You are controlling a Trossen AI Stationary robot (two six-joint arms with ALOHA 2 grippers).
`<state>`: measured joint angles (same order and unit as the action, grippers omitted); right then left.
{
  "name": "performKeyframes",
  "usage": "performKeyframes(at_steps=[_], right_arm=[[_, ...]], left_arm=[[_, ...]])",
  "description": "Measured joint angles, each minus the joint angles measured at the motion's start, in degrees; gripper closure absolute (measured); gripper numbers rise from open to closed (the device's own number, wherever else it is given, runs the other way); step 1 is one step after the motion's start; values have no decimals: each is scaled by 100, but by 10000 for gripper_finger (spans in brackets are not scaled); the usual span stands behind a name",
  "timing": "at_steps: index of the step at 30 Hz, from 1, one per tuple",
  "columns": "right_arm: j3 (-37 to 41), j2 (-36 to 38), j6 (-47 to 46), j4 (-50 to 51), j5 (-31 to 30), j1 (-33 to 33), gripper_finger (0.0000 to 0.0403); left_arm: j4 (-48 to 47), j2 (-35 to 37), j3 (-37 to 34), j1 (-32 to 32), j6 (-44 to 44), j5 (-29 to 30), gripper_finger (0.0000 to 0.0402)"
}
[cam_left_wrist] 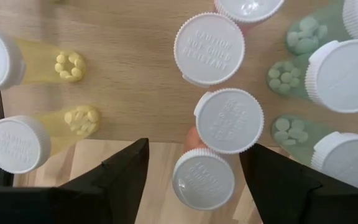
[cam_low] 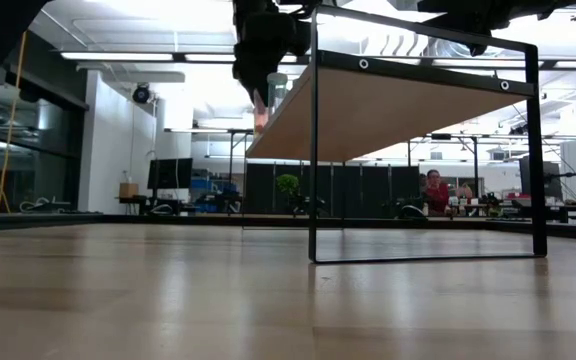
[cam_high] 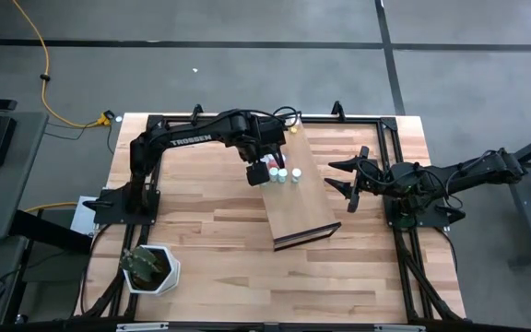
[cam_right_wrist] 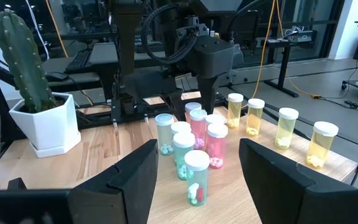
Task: Pick and place medicine bottles onto shelf by color
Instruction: Put the pink pill bottle on the shelf
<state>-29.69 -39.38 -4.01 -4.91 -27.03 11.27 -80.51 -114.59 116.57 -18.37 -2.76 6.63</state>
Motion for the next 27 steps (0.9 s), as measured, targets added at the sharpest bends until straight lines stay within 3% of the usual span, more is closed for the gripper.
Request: performKeyframes(at_steps=[12,27], right_arm=[[0,0,0,0,0,-2,187],[0,0,0,0,0,-1,187]], left_arm=[[-17,4,114,0,2,-2,158],[-235,9,1196,44,0,-241,158]])
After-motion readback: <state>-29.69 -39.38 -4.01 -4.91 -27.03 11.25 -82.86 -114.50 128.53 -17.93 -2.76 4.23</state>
